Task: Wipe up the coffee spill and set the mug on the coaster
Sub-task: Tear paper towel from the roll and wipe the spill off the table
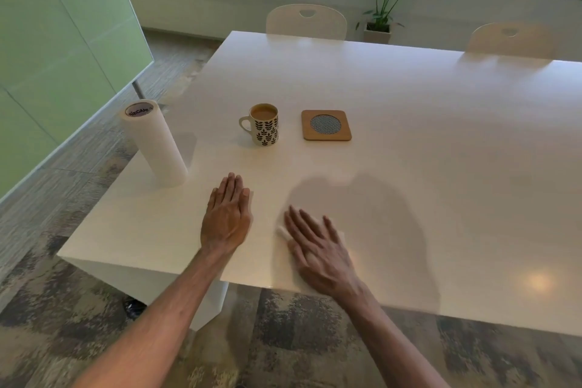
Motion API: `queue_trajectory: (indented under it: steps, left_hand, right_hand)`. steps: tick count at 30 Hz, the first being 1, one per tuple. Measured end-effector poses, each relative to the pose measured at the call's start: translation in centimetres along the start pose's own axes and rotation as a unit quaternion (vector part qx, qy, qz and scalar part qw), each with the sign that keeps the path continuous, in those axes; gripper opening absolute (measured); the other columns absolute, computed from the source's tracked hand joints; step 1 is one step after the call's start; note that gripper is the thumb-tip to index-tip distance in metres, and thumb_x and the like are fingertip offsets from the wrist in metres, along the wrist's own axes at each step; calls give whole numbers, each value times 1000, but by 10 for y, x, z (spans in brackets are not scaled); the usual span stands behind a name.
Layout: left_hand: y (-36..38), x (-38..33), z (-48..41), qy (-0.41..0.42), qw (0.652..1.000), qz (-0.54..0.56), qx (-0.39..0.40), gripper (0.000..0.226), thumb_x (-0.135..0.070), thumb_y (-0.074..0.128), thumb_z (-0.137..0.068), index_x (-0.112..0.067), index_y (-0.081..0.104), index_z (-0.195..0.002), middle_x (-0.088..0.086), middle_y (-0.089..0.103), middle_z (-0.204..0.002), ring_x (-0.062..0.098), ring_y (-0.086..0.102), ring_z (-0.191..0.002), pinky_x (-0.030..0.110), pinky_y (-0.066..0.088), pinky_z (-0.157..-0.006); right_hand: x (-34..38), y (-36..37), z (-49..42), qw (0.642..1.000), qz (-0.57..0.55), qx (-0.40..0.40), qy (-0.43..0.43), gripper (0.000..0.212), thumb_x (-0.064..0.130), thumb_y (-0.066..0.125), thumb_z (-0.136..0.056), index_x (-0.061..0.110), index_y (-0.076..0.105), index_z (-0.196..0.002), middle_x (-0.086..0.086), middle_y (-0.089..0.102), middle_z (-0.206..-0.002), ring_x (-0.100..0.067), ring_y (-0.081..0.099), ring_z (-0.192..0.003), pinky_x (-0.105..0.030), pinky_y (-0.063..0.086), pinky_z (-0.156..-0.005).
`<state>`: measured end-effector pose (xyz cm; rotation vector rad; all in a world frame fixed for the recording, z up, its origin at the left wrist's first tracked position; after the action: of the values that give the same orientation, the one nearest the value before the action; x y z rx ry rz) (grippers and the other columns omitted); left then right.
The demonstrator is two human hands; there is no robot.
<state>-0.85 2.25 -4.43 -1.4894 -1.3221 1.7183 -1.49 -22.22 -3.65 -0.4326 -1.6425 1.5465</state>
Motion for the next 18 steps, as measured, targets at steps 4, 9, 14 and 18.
queue_trajectory:
  steps: [4,9,14,18]
  left_hand:
    - [1,1,2,-7,1000,-2,0,69,-54,5,-114,-22,11,-174,-6,6,-183,7,-1,-169,37,-2,-138]
    - [2,2,1,-6,1000,-4,-5,68,-54,4,-114,-22,9,-174,-6,4,-183,8,-2,-169,37,-1,-138]
    - [3,3,-2,-3,1000,-12,-12,69,-54,4,-114,-21,10,-174,-4,4,-183,9,-2,-169,38,0,-138]
    - [2,3,-2,-3,1000,-9,-12,69,-54,6,-114,-21,11,-174,-4,5,-183,9,-1,-169,38,0,-138]
  right_hand:
    - [-51,-13,25,997,20,-13,80,59,52,-2,-114,39,-20,-169,20,-35,-173,-2,-31,-161,-47,-17,-135]
    - [-104,-39,5,981,-12,-28,193,61,49,4,-115,34,-20,-169,16,-33,-174,-5,-27,-162,-48,-16,-135]
    - [-109,-52,-52,972,-40,-35,229,62,44,8,-116,29,-15,-172,14,-26,-177,-7,-23,-164,-51,-15,-135]
    - [-89,-52,-98,977,-49,-15,207,63,46,9,-116,27,-14,-173,10,-25,-179,-9,-21,-166,-52,-16,-134]
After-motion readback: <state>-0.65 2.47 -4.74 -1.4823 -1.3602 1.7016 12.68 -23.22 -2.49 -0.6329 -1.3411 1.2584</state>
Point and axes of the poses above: each hand's wrist, its own z-axis away from the middle knuckle, its own y-axis out of the palm, x = y × z, the point moved 3 cm from there along -z, towards the middle knuckle
